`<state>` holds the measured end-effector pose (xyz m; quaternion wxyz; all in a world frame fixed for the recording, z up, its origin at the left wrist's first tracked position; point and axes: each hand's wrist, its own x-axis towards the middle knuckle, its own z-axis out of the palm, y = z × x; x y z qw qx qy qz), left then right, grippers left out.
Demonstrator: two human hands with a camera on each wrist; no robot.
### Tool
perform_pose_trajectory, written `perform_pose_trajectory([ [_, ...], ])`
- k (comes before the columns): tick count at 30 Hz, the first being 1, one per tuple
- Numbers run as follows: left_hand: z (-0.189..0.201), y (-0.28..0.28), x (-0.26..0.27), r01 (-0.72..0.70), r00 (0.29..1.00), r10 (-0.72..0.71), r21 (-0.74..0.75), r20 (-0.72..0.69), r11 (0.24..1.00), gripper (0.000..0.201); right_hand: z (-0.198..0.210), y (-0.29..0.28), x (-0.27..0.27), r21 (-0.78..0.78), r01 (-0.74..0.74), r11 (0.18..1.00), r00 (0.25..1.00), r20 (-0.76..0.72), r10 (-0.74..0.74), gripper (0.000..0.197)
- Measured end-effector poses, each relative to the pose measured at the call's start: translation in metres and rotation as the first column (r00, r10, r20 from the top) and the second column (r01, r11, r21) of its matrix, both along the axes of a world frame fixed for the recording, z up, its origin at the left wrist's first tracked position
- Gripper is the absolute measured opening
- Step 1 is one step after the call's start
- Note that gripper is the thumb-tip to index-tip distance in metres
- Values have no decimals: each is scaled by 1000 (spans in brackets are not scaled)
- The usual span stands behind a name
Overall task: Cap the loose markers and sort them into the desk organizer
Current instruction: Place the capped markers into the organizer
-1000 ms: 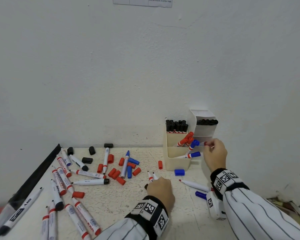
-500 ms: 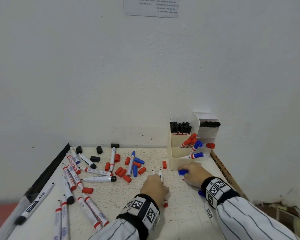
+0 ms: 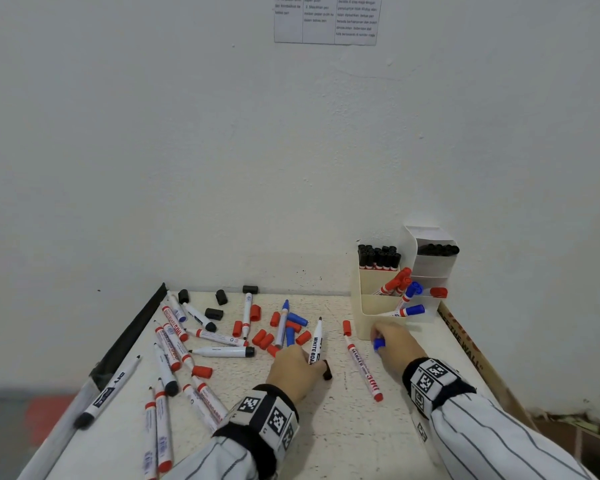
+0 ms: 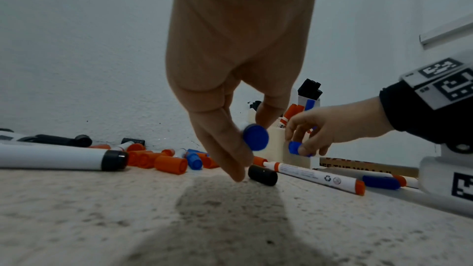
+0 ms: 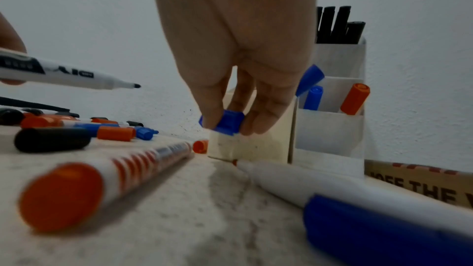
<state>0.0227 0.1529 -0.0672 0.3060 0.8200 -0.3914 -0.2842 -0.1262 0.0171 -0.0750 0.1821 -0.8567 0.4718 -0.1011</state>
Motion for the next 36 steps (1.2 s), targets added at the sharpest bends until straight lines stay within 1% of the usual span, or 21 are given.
perform_pose_trajectory([
  [3, -1, 4, 5, 0, 1000, 0, -10, 17, 1000, 20, 5, 4, 4, -70, -29, 997, 997, 75, 34, 16],
  [5, -2, 6, 7, -4, 1000, 4, -28, 1, 1000, 20, 12, 7, 10, -52, -64, 997, 982, 172, 73, 18],
  [7, -3, 9, 9, 8, 1000, -8, -43, 9, 999, 21, 18, 12, 16, -28, -90, 996, 952, 290, 94, 23],
  [9, -4, 12, 11, 13, 1000, -13, -53, 13, 999, 24, 22, 16, 20, -23, -105, 994, 928, 357, 107, 26],
  [12, -3, 17, 14, 10, 1000, -9, -69, 10, 998, 25, 24, 23, 26, -65, -136, 989, 902, 406, 151, 18],
  [14, -3, 20, 15, 3, 1000, -3, -79, 1, 997, 25, 24, 28, 29, -81, -114, 990, 873, 468, 139, 15],
  [17, -1, 25, 15, 13, 1000, -12, -87, 3, 996, 23, 26, 37, 33, -41, -71, 997, 818, 570, 82, 15],
  [22, 1, 34, 16, 45, 999, -41, -127, 33, 991, 17, 23, 45, 39, -18, -177, 984, 789, 595, 153, 22],
  [25, 1, 39, 18, 61, 996, -50, -167, 67, 984, 15, 23, 47, 40, 63, -205, 977, 755, 645, 117, 23],
  [27, 2, 41, 19, 64, 997, -53, -176, 64, 982, 14, 24, 48, 40, 100, -239, 966, 730, 674, 111, 23],
  [29, 3, 44, 21, 58, 998, -49, -177, 50, 982, 14, 24, 48, 40, 102, -272, 957, 731, 668, 137, 24],
  [32, 4, 48, 24, 51, 998, -44, -176, 45, 983, 15, 23, 49, 40, 81, -296, 952, 745, 644, 176, 31],
  [36, 6, 52, 25, 57, 997, -47, -187, 54, 981, 15, 24, 54, 42, 116, -347, 931, 762, 613, 208, 35],
])
